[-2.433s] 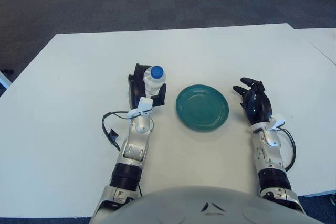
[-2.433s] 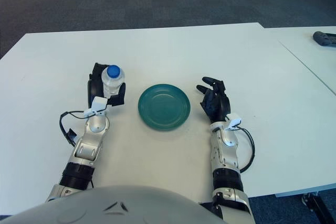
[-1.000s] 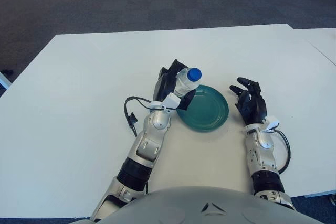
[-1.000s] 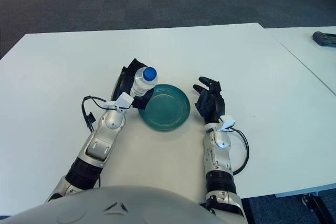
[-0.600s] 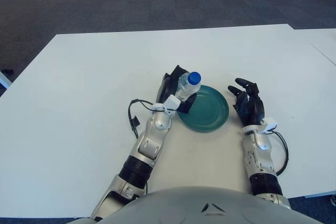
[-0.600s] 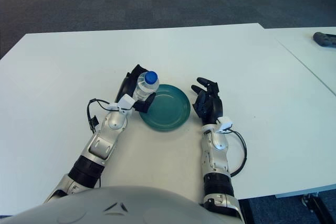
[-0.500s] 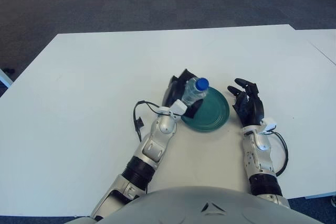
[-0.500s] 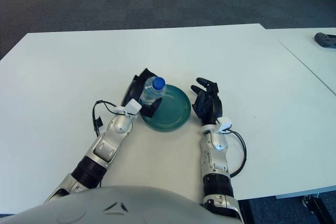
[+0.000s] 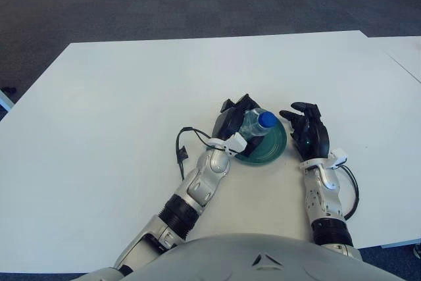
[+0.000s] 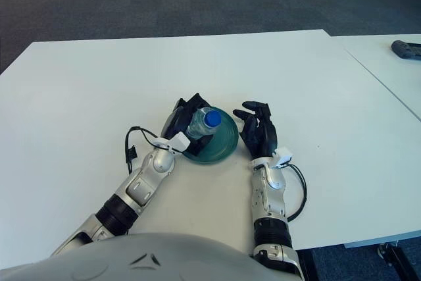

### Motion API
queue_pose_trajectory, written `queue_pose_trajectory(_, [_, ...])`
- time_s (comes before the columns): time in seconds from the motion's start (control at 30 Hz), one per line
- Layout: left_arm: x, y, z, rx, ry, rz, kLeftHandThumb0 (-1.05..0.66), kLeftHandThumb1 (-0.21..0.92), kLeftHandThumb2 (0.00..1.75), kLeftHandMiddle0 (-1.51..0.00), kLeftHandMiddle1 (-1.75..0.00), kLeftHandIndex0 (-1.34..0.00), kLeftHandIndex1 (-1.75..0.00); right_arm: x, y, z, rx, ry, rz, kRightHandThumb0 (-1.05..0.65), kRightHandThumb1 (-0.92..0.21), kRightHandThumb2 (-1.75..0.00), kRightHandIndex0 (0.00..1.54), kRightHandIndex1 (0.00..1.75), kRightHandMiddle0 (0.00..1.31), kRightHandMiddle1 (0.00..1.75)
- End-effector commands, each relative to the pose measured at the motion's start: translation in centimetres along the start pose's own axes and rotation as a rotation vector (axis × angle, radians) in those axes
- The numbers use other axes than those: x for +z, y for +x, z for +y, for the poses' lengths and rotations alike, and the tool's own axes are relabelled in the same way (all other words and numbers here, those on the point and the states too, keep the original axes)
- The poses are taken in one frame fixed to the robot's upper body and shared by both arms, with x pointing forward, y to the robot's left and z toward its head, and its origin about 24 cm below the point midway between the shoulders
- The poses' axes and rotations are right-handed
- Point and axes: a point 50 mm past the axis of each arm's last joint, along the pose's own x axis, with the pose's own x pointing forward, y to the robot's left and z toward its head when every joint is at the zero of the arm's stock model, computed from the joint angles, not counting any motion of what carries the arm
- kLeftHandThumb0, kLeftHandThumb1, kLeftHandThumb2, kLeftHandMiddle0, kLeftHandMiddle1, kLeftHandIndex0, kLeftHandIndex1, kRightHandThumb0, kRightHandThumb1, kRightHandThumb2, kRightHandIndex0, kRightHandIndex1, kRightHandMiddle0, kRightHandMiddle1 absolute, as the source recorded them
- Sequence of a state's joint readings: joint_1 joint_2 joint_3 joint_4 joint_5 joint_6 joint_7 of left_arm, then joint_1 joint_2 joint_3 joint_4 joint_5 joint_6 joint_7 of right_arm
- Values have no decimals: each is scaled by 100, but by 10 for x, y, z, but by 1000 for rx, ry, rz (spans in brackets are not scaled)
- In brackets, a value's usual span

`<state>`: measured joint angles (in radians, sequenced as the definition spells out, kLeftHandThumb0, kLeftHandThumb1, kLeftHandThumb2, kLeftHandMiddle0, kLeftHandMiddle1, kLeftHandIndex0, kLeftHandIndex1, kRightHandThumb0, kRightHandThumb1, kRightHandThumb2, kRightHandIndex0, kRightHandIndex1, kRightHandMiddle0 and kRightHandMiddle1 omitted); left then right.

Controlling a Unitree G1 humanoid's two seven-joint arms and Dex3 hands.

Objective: Put the bottle into the plate.

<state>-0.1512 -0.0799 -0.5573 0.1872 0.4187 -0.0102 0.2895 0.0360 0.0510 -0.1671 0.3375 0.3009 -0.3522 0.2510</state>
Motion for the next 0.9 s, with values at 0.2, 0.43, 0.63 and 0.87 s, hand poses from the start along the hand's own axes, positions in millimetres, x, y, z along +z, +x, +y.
queue_pose_trajectory(0.2, [22,15,-29,-15,-338,7,-50,23,141,-116,-175,-68,-175,-44,-41,-10,-96,69,232,-37,-81,-67,26,147,26,175])
queue_pose_trajectory(0.43, [22,19,-33,-18,-354,-11,-51,22,143,-117,-175,-68,-175,-62,-58,-30,-242,-8,446,-37,-78,-71,23,108,28,175])
queue_pose_trajectory(0.63, [25,21,-35,-42,-381,-4,-51,20,145,-120,-175,-70,-175,-63,-46,-21,-230,17,428,-37,-77,-73,21,98,29,175])
queue_pose_trajectory(0.87, [28,23,-35,-75,-443,24,-53,18,148,-122,-175,-72,-175,-61,-45,-18,-221,13,375,-38,-72,-79,17,111,32,175])
